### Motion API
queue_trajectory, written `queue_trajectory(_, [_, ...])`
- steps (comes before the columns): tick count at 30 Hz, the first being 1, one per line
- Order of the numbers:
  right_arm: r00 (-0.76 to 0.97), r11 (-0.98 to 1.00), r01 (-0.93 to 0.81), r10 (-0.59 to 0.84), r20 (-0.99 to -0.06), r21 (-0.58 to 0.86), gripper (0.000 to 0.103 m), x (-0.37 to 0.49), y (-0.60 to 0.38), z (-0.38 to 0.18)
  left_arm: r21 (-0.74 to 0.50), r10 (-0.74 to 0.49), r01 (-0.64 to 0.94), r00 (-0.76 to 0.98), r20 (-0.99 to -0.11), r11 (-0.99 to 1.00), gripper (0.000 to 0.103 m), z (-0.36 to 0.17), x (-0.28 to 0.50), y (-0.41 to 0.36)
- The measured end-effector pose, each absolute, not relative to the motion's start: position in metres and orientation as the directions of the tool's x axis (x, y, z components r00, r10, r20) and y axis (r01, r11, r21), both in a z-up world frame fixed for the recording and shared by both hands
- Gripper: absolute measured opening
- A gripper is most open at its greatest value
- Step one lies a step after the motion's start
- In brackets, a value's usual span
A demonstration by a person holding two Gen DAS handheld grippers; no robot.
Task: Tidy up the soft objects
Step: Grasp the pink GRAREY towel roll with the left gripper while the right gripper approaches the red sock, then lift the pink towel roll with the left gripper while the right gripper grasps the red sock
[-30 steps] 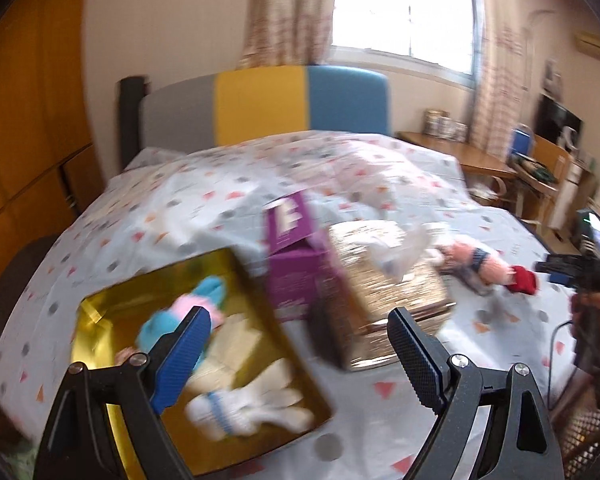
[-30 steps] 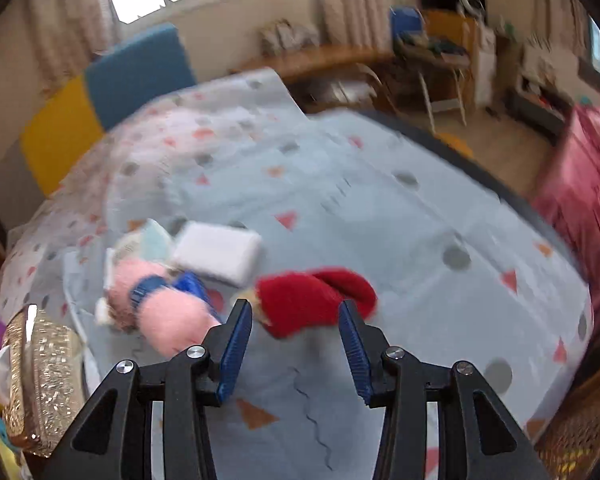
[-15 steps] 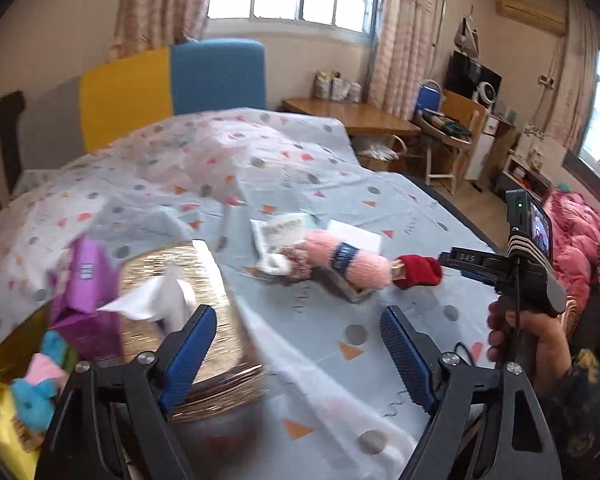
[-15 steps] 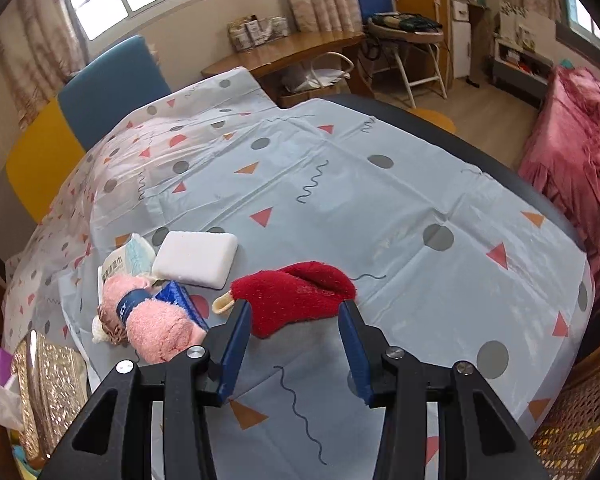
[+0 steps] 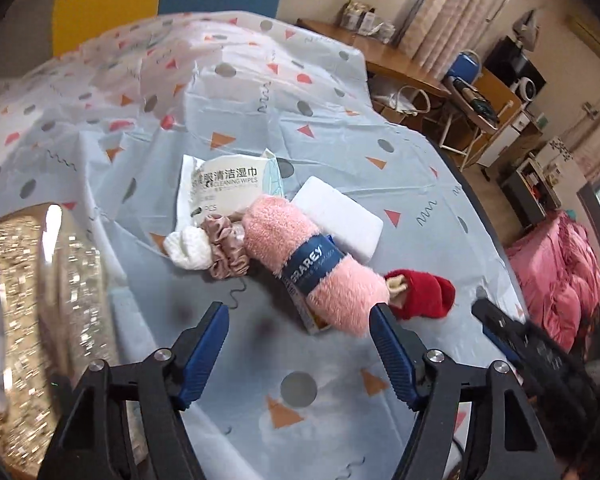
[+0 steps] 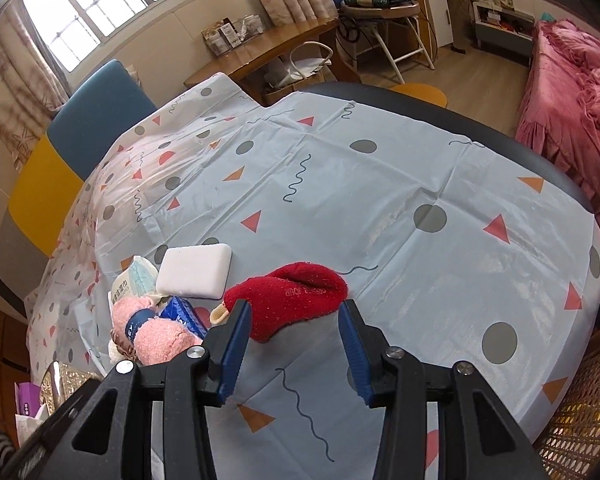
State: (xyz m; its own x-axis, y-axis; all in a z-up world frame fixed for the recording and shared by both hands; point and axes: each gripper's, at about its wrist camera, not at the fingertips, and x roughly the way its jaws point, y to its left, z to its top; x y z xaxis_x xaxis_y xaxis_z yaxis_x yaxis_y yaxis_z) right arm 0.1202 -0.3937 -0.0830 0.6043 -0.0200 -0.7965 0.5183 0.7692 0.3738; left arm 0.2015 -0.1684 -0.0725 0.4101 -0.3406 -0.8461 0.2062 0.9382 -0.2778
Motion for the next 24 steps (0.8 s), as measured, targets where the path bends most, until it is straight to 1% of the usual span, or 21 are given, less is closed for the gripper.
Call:
queue_trajectory(6, [0.613,0.738,0.534,-0.001,-0.79,0.413,0.045,0.117,-0.4,-0.086,-0.29,-0.321,0.14,0.367,-0.873,0.947,0.078,-0.095,0.234,-0.185])
queue_trajectory(9, [0.619,0.722,0.545,-0.003,-0.786,0.427,0.045,0.113,-0.402,-0.086,-0.271,-0.301,0.13,0.38,-0.875,0.954,0.078,-0.1,0.25,-0.193])
queue_trajectory(11, [0.614,0.719,0.55,-0.003,-0.789,0.425,0.045,0.115,-0.404,-0.088,-0.239,-0.275,0.141,0.385,-0.881,0.961,0.071,-0.103,0.255,-0.198])
queue_trajectory(12, [0.612,0.717,0.551,0.001,-0.791,0.427,0.045,0.115,-0.404,-0.089,-0.24,-0.284,0.16,0.383,-0.879,0.958,0.057,-0.104,0.256,-0.199])
queue_trajectory(14, [0.608,0.717,0.548,0.011,-0.794,0.43,0.045,0.116,-0.404,-0.091,-0.236,-0.299,0.201,0.391,-0.871,0.951,0.051,-0.104,0.254,-0.201])
queue_trajectory(16, [0.608,0.713,0.551,0.013,-0.794,0.434,0.045,0.116,-0.404,-0.092,-0.252,-0.334,0.243,0.402,-0.853,0.937,0.04,-0.099,0.247,-0.198])
queue_trajectory(20, [0.607,0.704,0.555,0.022,-0.795,0.443,0.045,0.116,-0.407,-0.094,-0.262,-0.383,0.326,0.397,-0.834,0.908,0.034,-0.087,0.214,-0.184])
queue_trajectory(22, [0.605,0.692,0.562,0.029,-0.796,0.453,0.045,0.115,-0.409,-0.096,-0.216,-0.382,0.399,0.405,-0.831,0.891,0.029,-0.083,0.189,-0.18])
queue_trajectory(24, [0.602,0.684,0.568,0.034,-0.798,0.457,0.045,0.115,-0.41,-0.098,-0.166,-0.372,0.456,0.411,-0.832,0.874,0.027,-0.084,0.163,-0.174])
